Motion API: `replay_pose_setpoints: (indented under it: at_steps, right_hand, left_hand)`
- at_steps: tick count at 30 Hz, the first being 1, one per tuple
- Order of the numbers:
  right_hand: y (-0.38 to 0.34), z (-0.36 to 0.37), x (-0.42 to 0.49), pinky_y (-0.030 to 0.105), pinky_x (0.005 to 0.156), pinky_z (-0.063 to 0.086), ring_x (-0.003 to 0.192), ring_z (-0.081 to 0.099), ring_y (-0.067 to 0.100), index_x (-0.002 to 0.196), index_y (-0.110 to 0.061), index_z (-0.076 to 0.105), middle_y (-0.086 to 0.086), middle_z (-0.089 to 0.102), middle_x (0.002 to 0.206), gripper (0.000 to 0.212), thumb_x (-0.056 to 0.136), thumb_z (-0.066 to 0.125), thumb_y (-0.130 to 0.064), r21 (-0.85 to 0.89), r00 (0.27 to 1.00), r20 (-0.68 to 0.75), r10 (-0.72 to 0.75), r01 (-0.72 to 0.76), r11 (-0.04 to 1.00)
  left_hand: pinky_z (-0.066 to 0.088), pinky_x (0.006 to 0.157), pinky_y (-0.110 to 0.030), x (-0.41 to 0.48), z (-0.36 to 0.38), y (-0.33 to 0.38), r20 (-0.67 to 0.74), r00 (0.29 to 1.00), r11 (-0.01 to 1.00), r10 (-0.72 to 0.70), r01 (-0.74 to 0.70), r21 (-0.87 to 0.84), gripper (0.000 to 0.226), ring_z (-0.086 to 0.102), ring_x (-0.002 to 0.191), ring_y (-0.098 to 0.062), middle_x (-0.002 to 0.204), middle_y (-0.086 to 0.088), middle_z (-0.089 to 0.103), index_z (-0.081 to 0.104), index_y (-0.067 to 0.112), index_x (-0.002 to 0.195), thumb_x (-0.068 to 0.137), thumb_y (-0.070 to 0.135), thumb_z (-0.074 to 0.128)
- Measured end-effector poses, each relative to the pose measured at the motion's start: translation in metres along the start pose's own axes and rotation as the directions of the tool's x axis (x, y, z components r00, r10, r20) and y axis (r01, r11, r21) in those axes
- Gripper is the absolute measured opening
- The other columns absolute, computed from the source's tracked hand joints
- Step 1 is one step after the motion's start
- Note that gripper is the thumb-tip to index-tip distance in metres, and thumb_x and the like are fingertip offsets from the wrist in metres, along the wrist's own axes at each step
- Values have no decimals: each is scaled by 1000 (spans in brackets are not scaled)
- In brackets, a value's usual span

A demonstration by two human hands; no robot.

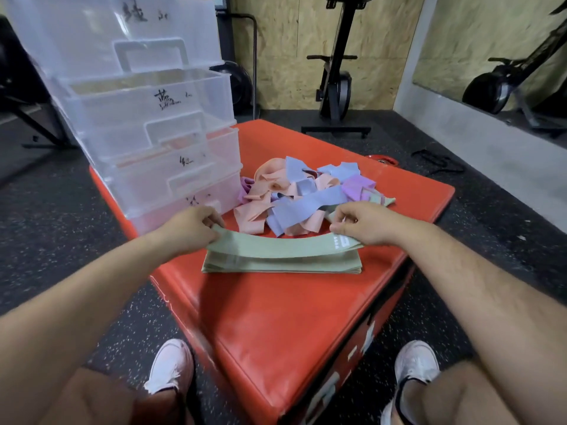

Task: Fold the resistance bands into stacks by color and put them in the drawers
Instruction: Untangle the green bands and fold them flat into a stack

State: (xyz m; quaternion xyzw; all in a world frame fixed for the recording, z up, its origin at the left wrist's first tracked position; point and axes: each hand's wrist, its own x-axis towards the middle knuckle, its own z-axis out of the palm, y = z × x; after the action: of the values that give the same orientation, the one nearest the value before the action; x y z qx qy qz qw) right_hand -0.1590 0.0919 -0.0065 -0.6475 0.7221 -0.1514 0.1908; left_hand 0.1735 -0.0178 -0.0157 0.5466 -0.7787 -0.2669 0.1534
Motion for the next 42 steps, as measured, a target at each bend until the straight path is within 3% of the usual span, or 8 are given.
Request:
replay_pose_setpoints:
  at_steps: [4,8,11,15,19,23,33,42]
  right_hand:
    - [-7,22,0,28,65,40,81,55,14,94,-17,65,-9,58,83,18,94,63,-36,-145,1000,14,-19,21,989]
    - [-10,31,3,33,75,43,92,54,17,95,-22,64,-10,57,89,17,96,59,-39,-290,999,42,-18,30,957]
    - [-14,32,3,39,91,46,101,46,19,101,-23,66,-6,52,97,22,99,52,-40,-435,998,52,-24,45,899]
    - [-20,35,2,38,94,49,109,56,17,114,-26,64,-8,59,112,33,89,64,-47,-324,981,183,-63,120,938]
    - [-21,43,0,31,98,46,113,54,13,131,-30,54,-11,53,124,68,73,79,-53,-284,963,254,-92,165,944]
    - [-18,45,2,31,94,47,112,55,15,128,-31,56,-9,54,123,61,74,81,-47,-292,967,228,-114,180,939]
    - [-2,10,-1,37,99,45,115,54,18,121,-26,64,-4,57,121,37,92,62,-49,-294,998,33,-60,67,953]
    - [30,10,16,47,118,17,145,20,32,138,-46,52,-3,34,156,44,96,44,-58,-466,983,56,173,-128,876]
  left_hand:
    - [38,60,-17,-6,14,-11,11,998,983,69,-70,172,19,58,80,-16,79,11,59,68,22,93,80,7,65]
    - [39,88,-25,0,23,-21,7,990,933,143,-137,333,21,55,106,-23,106,-3,61,71,18,101,82,12,65]
    - [38,103,-33,2,31,-15,17,951,893,308,-295,340,29,52,114,-23,112,2,58,71,29,105,77,35,66]
    - [40,104,-35,-3,49,7,289,877,862,383,-452,230,71,51,116,-14,119,10,57,62,35,122,64,75,50]
    - [42,104,-35,1,66,16,365,846,847,390,-485,219,75,51,115,-9,119,11,56,58,35,129,64,71,53]
    - [43,101,-37,8,70,20,349,842,844,412,-497,202,54,53,110,-12,114,9,57,61,32,124,73,48,70]
    - [47,93,-36,13,82,66,151,781,772,607,-624,124,42,51,102,-12,105,7,55,68,26,108,74,51,60]
    - [39,96,-38,46,113,129,31,802,778,596,-587,224,27,50,113,-21,113,5,58,67,28,109,84,37,64]
